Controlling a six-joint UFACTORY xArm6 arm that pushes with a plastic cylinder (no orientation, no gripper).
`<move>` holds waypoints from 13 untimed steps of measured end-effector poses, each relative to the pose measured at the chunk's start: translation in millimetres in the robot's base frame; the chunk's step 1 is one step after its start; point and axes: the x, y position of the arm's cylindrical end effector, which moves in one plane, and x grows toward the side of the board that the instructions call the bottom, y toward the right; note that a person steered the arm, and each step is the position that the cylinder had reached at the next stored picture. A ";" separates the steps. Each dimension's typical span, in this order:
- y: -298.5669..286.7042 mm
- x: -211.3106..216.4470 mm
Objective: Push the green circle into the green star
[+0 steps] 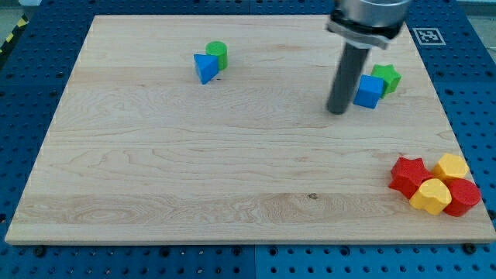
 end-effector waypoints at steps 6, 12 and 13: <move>-304.5 -112.4; -209.7 -138.0; -188.6 -116.4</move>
